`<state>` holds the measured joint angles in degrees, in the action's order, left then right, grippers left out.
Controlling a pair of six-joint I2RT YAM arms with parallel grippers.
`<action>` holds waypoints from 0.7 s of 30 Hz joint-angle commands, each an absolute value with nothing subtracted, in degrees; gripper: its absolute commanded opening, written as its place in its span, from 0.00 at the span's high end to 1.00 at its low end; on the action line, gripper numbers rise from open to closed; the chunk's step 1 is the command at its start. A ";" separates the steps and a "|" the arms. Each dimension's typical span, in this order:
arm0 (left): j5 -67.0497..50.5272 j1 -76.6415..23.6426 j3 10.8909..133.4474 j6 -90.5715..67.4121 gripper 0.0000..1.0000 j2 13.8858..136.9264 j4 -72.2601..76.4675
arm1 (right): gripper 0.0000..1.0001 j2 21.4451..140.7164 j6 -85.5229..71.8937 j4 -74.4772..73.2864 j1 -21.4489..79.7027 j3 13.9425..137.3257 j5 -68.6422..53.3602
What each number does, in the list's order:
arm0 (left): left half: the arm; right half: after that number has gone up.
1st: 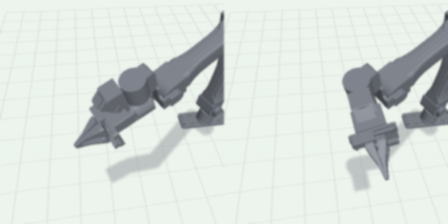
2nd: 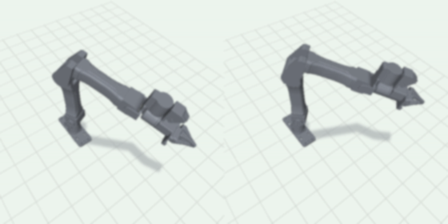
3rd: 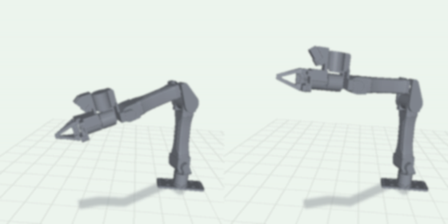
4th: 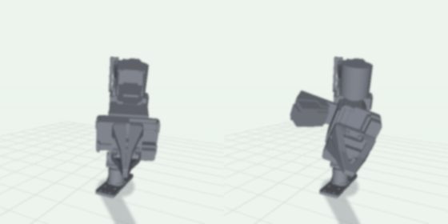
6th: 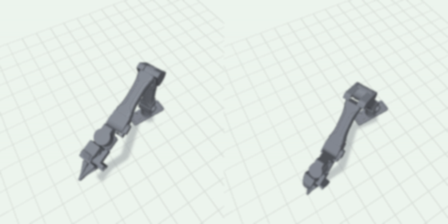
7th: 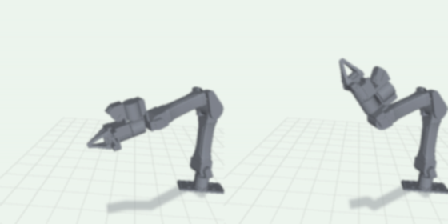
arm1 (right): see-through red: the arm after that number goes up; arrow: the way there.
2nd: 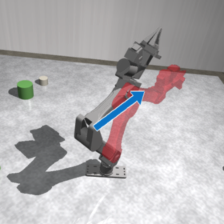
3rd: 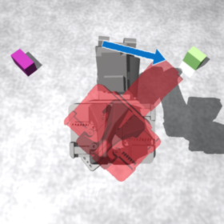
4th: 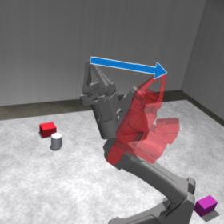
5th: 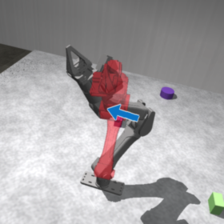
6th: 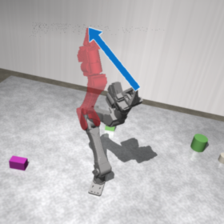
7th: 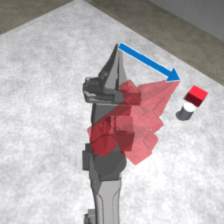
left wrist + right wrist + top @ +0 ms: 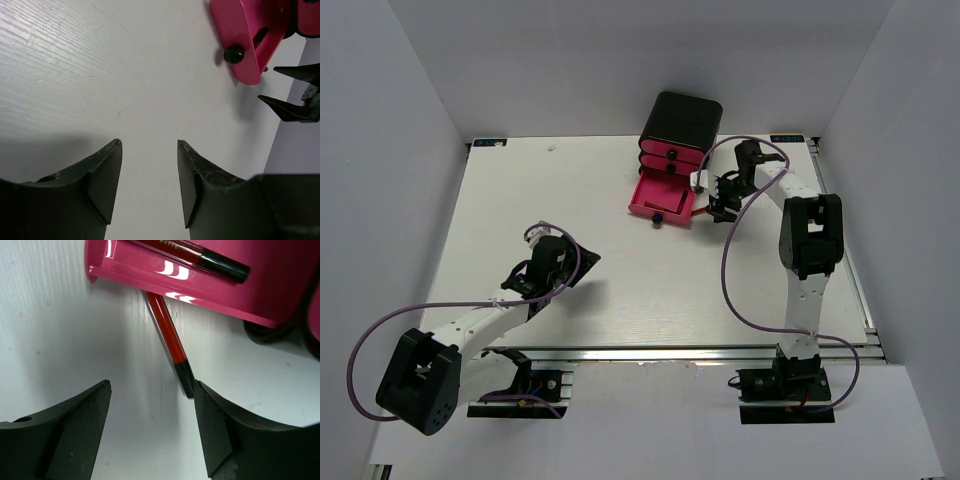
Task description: Organize the makeup
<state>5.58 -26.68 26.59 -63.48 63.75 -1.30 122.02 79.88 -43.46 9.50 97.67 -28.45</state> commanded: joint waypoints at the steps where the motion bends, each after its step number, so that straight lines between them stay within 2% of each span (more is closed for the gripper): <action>1: 6.50 -26.37 26.54 -63.63 0.42 62.67 -1.23 | 0.27 124.10 82.09 -43.42 9.76 101.42 -29.18; 15: 6.42 -26.37 27.51 -63.63 0.42 64.16 -1.32 | 0.27 131.30 82.09 -44.55 9.84 107.92 -28.65; 21: 6.59 -26.37 28.21 -63.28 0.42 64.60 -2.02 | 0.34 134.65 84.11 -49.22 10.20 111.80 -28.22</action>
<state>5.82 -26.70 26.61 -63.48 64.69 -1.50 133.16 82.15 -45.54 9.85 109.89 -28.64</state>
